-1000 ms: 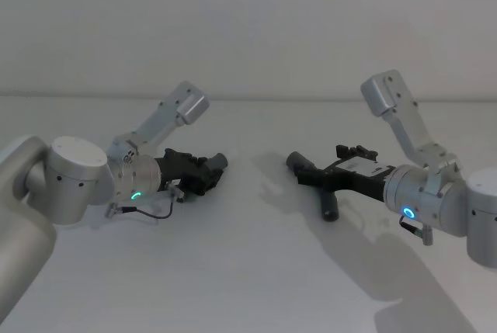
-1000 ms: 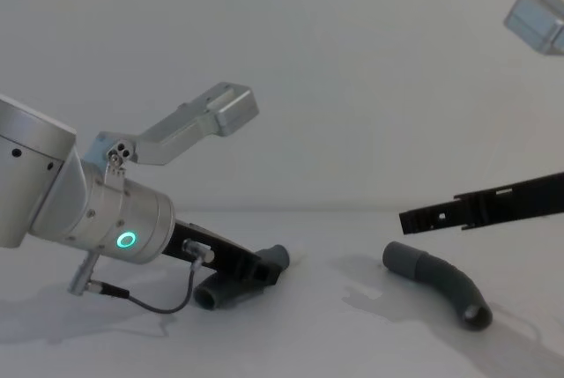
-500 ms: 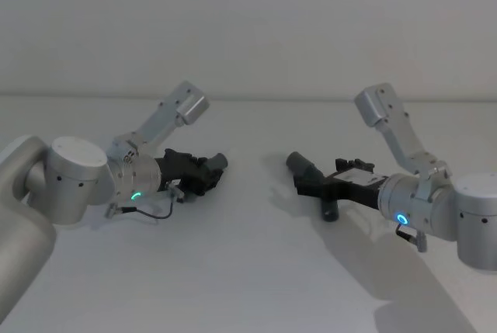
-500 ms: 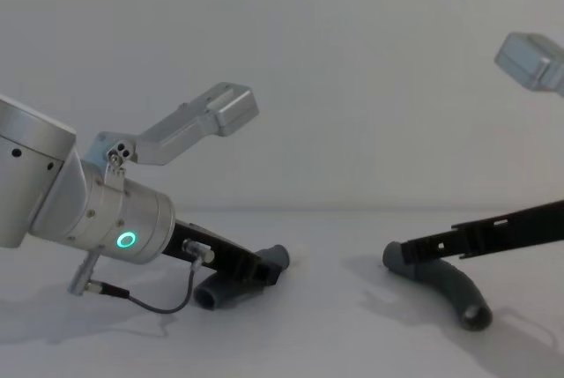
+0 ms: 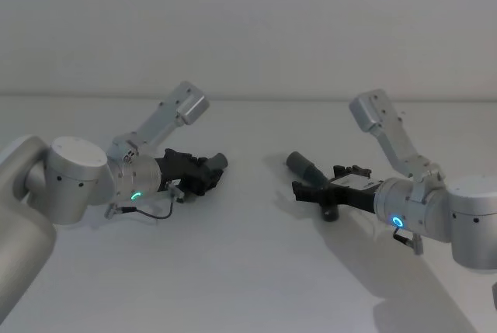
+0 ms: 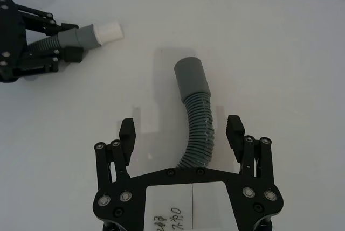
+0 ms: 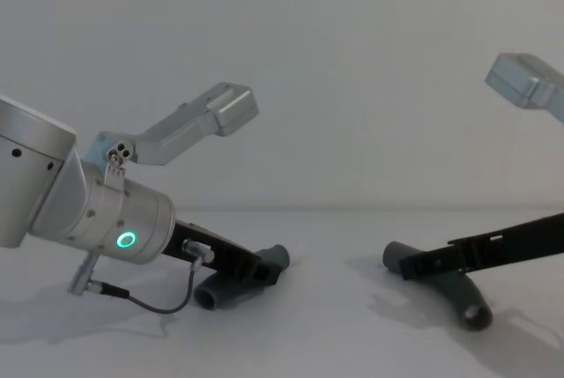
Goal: Use both hands to pick up one end of the pipe from the table, align the ends, and insert them.
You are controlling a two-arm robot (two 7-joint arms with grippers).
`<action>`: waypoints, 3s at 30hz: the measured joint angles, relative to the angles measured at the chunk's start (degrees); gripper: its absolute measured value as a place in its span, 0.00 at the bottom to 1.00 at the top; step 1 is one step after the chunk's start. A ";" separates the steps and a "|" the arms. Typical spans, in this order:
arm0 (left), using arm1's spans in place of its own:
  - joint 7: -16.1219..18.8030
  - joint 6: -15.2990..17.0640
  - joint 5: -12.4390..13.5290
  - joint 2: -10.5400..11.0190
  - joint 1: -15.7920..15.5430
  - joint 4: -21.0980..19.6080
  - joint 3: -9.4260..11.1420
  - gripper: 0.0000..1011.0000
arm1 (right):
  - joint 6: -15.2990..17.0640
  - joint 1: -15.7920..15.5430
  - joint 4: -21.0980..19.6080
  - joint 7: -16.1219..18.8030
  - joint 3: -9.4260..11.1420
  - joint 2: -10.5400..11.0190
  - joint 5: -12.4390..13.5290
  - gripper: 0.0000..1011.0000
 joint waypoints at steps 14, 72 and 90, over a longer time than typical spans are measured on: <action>0.00 0.00 0.00 0.00 0.00 0.00 0.00 0.36 | 0.56 0.22 1.60 0.44 -0.39 -0.43 -0.92 0.99; 0.44 -0.21 0.21 -0.24 0.17 -0.09 -0.03 0.36 | -0.11 0.54 3.20 1.18 -0.46 -0.84 -1.98 0.28; 0.67 -5.89 0.49 -0.19 1.35 -3.07 -1.11 0.36 | -8.85 2.64 1.27 7.12 -1.99 3.12 -3.56 0.28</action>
